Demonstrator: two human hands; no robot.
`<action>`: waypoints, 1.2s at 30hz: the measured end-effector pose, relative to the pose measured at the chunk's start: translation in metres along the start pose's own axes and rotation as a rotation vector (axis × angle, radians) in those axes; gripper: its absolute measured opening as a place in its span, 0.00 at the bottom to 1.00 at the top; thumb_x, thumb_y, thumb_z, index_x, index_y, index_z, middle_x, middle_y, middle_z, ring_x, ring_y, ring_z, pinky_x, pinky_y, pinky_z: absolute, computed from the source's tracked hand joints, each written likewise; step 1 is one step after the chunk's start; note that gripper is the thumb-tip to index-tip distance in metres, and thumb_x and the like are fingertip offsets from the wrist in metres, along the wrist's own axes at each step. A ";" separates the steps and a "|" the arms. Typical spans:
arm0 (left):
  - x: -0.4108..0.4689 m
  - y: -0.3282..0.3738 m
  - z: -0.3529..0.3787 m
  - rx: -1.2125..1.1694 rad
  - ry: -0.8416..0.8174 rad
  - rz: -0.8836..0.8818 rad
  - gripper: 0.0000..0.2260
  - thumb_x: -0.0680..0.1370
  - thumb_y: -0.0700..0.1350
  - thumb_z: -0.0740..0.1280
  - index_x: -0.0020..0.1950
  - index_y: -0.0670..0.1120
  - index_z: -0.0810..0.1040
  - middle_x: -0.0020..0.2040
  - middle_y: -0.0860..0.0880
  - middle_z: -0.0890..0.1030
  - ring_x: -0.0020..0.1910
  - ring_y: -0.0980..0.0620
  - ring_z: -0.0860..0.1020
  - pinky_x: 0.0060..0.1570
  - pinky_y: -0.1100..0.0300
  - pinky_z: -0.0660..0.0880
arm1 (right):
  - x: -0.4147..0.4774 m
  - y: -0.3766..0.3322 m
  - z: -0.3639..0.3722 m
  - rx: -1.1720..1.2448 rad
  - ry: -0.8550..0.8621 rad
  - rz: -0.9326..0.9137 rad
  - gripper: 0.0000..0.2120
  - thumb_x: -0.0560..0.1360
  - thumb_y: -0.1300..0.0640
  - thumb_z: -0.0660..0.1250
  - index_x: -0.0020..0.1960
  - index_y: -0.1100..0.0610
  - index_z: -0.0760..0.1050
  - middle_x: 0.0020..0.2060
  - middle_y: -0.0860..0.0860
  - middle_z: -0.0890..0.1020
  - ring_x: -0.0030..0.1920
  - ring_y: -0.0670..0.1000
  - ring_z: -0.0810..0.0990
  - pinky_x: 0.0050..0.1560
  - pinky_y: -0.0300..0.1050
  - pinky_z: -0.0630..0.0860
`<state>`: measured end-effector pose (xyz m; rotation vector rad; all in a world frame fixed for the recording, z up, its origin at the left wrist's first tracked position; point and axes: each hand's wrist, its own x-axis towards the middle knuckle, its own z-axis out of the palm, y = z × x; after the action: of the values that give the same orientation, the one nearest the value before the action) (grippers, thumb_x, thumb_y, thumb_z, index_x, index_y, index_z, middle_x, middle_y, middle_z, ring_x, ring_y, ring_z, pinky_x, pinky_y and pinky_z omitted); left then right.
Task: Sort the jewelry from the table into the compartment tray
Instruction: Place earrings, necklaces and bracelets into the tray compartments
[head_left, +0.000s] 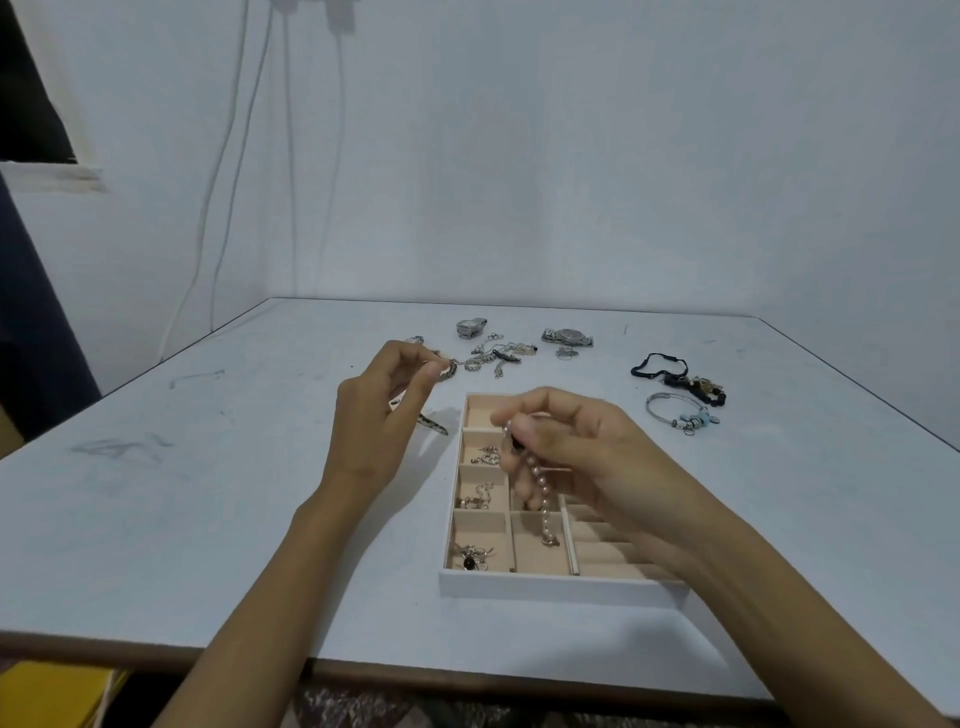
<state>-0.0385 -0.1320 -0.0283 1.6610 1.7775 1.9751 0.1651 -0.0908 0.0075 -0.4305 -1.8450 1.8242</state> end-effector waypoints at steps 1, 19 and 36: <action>0.000 -0.001 0.000 -0.004 0.002 0.000 0.01 0.79 0.44 0.65 0.48 0.49 0.76 0.48 0.52 0.84 0.49 0.61 0.82 0.51 0.64 0.76 | -0.002 0.001 -0.001 -0.045 0.006 0.008 0.08 0.76 0.59 0.66 0.53 0.60 0.79 0.38 0.56 0.81 0.34 0.50 0.79 0.39 0.42 0.77; 0.002 -0.002 0.001 0.035 -0.054 -0.041 0.02 0.76 0.44 0.69 0.47 0.47 0.81 0.46 0.53 0.84 0.47 0.57 0.82 0.50 0.64 0.77 | -0.003 -0.003 -0.021 -0.961 -0.280 0.028 0.07 0.69 0.57 0.76 0.46 0.52 0.85 0.42 0.44 0.77 0.38 0.38 0.73 0.40 0.32 0.69; -0.014 0.041 0.027 -0.059 -0.367 -0.067 0.05 0.70 0.40 0.76 0.44 0.48 0.86 0.41 0.48 0.84 0.38 0.53 0.78 0.40 0.67 0.73 | -0.026 0.048 -0.100 -1.316 0.227 0.264 0.22 0.83 0.53 0.49 0.76 0.55 0.58 0.76 0.48 0.59 0.76 0.48 0.56 0.72 0.41 0.54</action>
<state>0.0101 -0.1358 -0.0132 1.7777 1.6010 1.5540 0.2355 -0.0200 -0.0466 -1.2794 -2.6466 0.3650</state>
